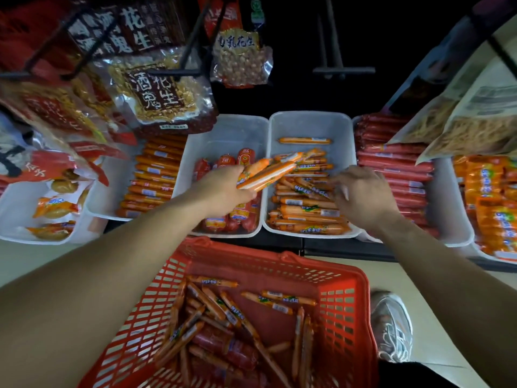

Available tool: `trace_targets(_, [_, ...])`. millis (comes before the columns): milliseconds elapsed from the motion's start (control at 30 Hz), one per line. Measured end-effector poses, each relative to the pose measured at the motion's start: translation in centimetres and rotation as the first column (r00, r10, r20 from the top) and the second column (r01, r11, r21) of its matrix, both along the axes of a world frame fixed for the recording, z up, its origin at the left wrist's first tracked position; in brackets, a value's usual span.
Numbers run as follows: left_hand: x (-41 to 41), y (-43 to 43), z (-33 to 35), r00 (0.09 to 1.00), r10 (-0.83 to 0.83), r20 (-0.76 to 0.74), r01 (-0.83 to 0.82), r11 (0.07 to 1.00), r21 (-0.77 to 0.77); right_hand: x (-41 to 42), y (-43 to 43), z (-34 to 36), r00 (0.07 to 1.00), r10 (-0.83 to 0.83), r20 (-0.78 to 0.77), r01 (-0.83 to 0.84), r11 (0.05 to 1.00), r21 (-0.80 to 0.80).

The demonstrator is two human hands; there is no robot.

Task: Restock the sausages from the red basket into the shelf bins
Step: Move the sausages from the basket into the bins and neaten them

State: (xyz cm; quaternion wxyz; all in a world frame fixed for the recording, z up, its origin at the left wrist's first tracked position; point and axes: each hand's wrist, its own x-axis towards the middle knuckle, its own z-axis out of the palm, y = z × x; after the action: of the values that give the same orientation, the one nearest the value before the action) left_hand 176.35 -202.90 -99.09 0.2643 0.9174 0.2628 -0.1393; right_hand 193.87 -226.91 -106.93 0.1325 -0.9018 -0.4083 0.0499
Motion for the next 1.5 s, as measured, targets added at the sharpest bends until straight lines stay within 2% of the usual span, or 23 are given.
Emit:
trace_targets(67, [3.2, -1.1, -1.3, 0.996, -0.086, -0.012, 0.086, 0.996, 0.02, 0.5, -1.5, -0.4, 0.993, -0.103, 0.058, 0.098, 0.992, 0.082])
trace_targets(133, [6.4, -2.6, -2.8, 0.984, -0.178, -0.014, 0.179, 0.983, 0.04, 0.8, -2.8, -1.5, 0.986, -0.156, 0.055, 0.15, 0.985, 0.089])
trace_targets(300, [11.5, -4.2, -5.4, 0.943, -0.318, -0.093, 0.331, 0.914, 0.235, 0.2, -4.0, -4.2, 0.973, -0.149, -0.176, 0.173, 0.976, 0.132])
trace_targets(367, [12.7, -3.7, -6.4, 0.93, -0.338, -0.147, 0.368, 0.872, 0.324, 0.4, -4.0, -4.5, 0.968, -0.146, -0.202, 0.181, 0.97, 0.164])
trace_targets(500, [14.5, -3.7, -8.3, 0.906, -0.397, -0.145, 0.422, 0.85, 0.314, 0.5, -4.0, -4.6, 0.956, -0.138, -0.258, 0.187, 0.967, 0.174])
trace_targets(633, [15.6, -4.0, -9.3, 0.952, -0.306, 0.018, 0.294, 0.929, 0.223, 0.3, -4.1, -4.4, 0.946, -0.147, -0.287, 0.2, 0.966, 0.164])
trace_targets(800, [16.0, -5.7, -10.8, 0.932, -0.312, 0.187, 0.295, 0.949, 0.115, 0.0, -4.1, -4.0, 0.938, -0.146, -0.313, 0.206, 0.964, 0.168])
trace_targets(900, [15.6, -6.3, -10.7, 0.918, -0.258, 0.3, 0.224, 0.964, 0.144, 0.1, -4.1, -4.0, 0.93, -0.153, -0.335, 0.215, 0.964, 0.156])
trace_targets(967, [14.4, -6.3, -10.2, 0.894, -0.308, 0.326, 0.262, 0.949, 0.177, 0.1, -4.1, -3.9, 0.927, -0.16, -0.338, 0.219, 0.965, 0.146])
trace_targets(1100, [12.1, -6.0, -10.3, 0.879, -0.45, 0.157, 0.432, 0.892, 0.136, 0.0, -4.1, -3.6, 0.922, -0.164, -0.351, 0.225, 0.964, 0.143])
trace_targets(1333, [13.0, -5.2, -10.4, 0.886, -0.455, -0.087, 0.463, 0.868, 0.178, 0.0, -4.1, -3.5, 0.912, -0.173, -0.372, 0.237, 0.962, 0.133])
trace_targets(1433, [13.0, -4.6, -10.1, 0.889, -0.44, -0.129, 0.458, 0.858, 0.234, 0.1, -4.1, -3.6, 0.91, -0.167, -0.378, 0.236, 0.961, 0.142])
trace_targets(1500, [12.6, -4.1, -10.0, 0.913, -0.4, -0.074, 0.405, 0.874, 0.268, 0.1, -4.1, -3.7, 0.91, -0.164, -0.382, 0.234, 0.961, 0.144])
